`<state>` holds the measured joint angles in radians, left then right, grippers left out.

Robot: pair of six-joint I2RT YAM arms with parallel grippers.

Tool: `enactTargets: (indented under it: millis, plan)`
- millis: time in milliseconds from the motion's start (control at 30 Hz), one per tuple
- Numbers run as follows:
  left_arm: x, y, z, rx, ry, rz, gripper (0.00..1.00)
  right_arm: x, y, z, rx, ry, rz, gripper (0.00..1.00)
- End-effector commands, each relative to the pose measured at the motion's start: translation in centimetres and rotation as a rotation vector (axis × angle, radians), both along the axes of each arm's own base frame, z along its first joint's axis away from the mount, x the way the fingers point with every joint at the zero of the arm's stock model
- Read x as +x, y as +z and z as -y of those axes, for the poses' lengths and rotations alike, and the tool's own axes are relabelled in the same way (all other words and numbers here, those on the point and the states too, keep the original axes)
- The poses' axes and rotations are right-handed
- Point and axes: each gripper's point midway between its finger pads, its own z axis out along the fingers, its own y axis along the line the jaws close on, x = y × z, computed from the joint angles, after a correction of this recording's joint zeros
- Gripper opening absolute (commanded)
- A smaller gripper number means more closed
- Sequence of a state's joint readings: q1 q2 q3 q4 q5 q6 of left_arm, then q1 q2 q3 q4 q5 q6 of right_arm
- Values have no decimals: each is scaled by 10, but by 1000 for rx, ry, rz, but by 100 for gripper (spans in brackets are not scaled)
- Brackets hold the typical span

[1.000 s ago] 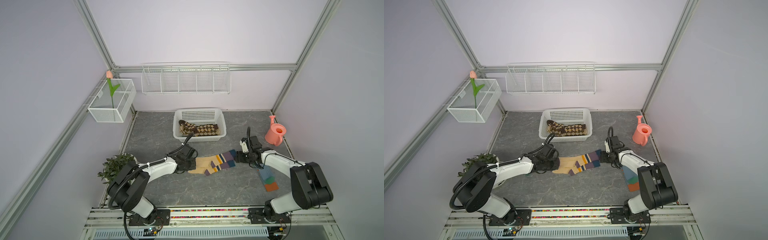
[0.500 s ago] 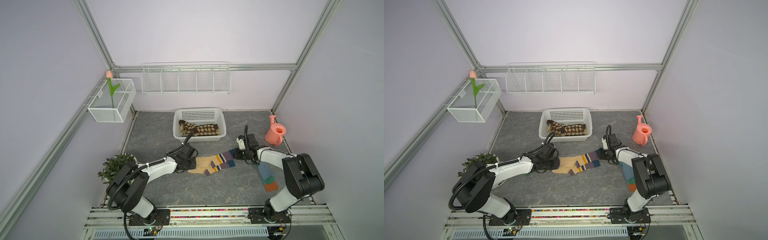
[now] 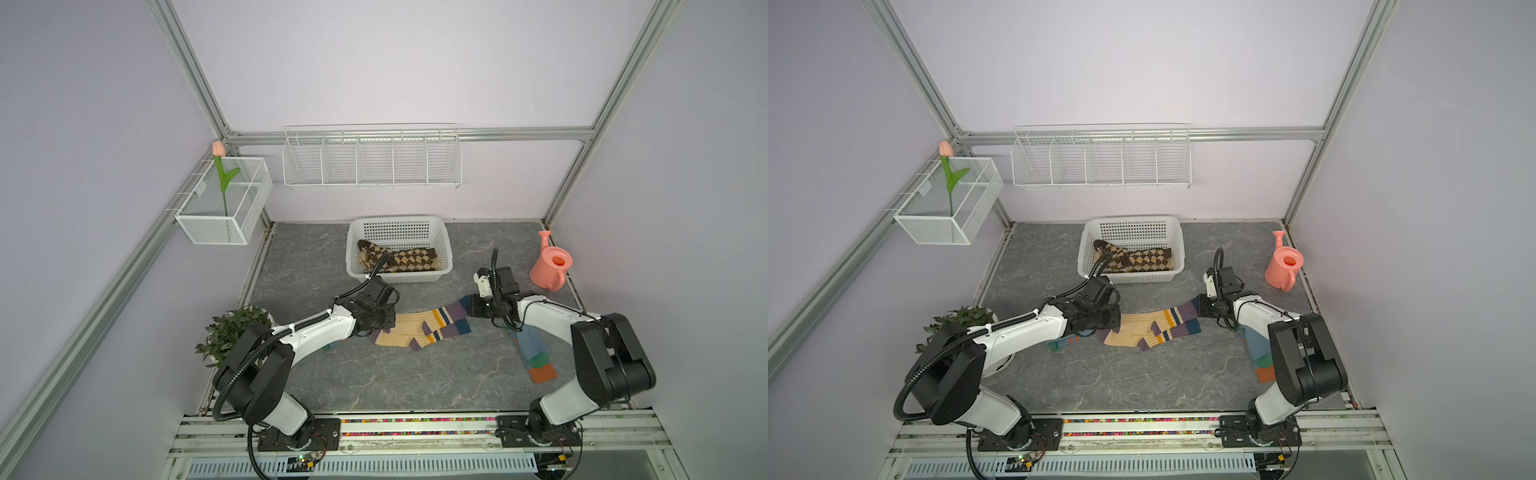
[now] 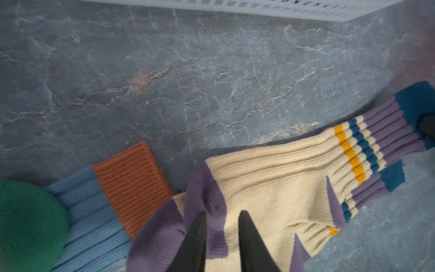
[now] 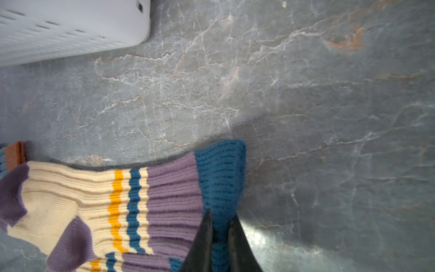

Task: Place the socks together as a pair
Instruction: Adjust the sock to the sock.

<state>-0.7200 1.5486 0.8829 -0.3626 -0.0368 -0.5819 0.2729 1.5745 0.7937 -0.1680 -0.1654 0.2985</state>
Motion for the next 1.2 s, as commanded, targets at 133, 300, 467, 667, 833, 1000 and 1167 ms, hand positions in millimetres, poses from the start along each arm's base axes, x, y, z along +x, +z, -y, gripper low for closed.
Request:
enactTargets:
  millis: [133,300,467,667,833,1000,1167]
  plan:
    - [-3,0,-15,77,24,-9,27,-6,3,-3,-1,24,-2,15]
    - [-5,-5,-11,52,15,-15,28,-6,3,-4,1,26,-2,15]
    - [-3,-21,1,32,3,-41,26,-8,4,-3,-6,27,-3,15]
    - [-2,-23,-4,62,9,-39,13,-9,10,-1,-9,27,12,15]
    - [0,-11,-3,46,11,-18,0,-10,19,-2,1,29,26,14]
    - [0,16,2,0,4,18,0,-16,45,-4,2,39,66,14]
    - [-1,47,-2,-22,5,62,0,-26,75,-4,-4,58,107,13]
